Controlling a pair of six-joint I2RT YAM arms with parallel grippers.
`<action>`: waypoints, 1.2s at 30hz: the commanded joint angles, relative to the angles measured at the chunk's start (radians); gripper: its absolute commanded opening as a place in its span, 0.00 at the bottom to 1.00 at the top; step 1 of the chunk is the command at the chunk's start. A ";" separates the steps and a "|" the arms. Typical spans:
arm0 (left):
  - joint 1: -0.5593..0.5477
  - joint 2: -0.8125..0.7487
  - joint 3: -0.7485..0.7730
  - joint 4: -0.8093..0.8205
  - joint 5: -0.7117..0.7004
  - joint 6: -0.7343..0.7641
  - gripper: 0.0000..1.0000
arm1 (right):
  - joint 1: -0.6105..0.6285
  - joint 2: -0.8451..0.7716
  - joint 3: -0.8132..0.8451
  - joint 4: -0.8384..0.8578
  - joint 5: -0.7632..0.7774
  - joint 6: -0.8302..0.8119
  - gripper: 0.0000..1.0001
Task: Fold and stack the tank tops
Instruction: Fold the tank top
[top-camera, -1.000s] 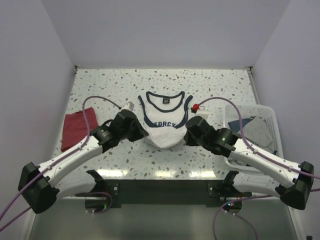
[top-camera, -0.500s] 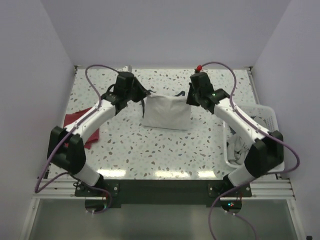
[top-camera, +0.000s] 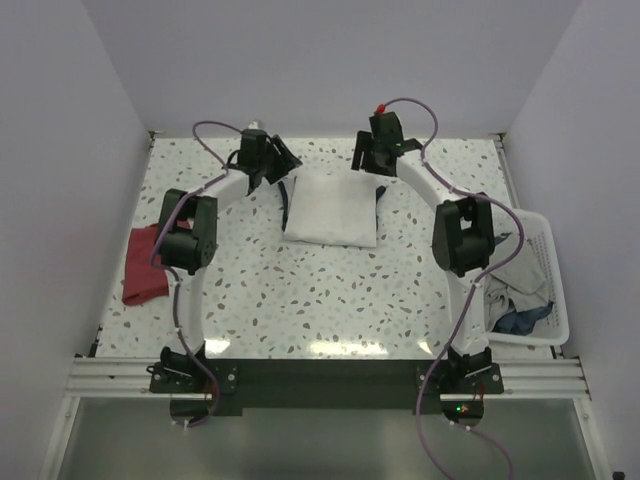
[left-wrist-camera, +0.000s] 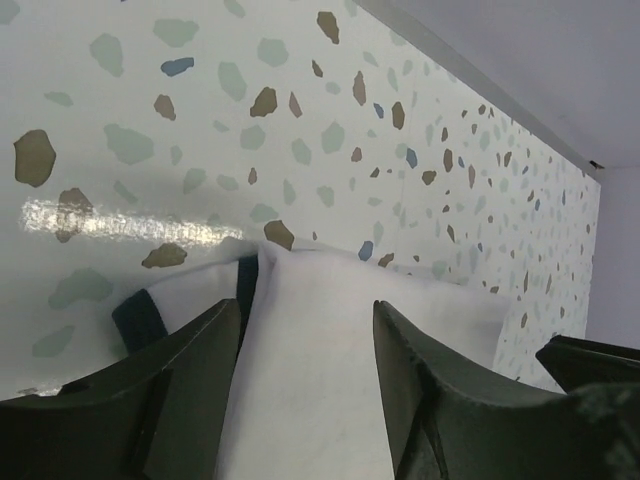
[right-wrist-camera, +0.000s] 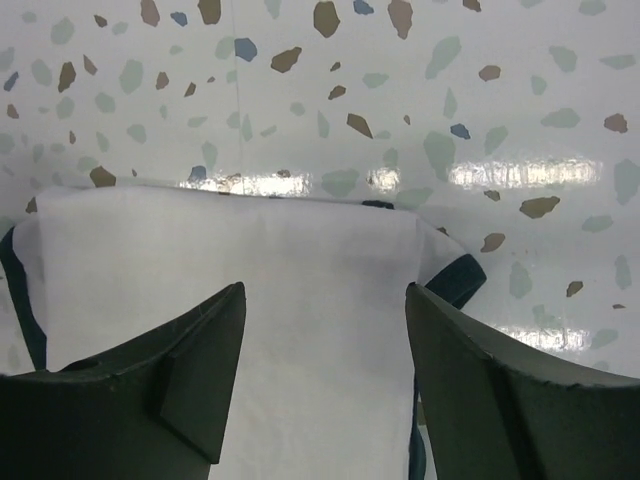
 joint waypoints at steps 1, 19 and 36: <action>0.003 -0.122 0.032 0.119 0.021 0.039 0.61 | 0.011 -0.095 0.072 -0.024 0.035 -0.032 0.68; -0.198 -0.851 -0.939 0.123 -0.168 -0.254 0.61 | 0.158 -0.278 -0.473 0.062 0.122 -0.176 0.60; -0.193 -1.101 -1.127 -0.045 -0.191 -0.203 0.66 | 0.391 -0.442 -0.858 0.196 -0.110 0.159 0.55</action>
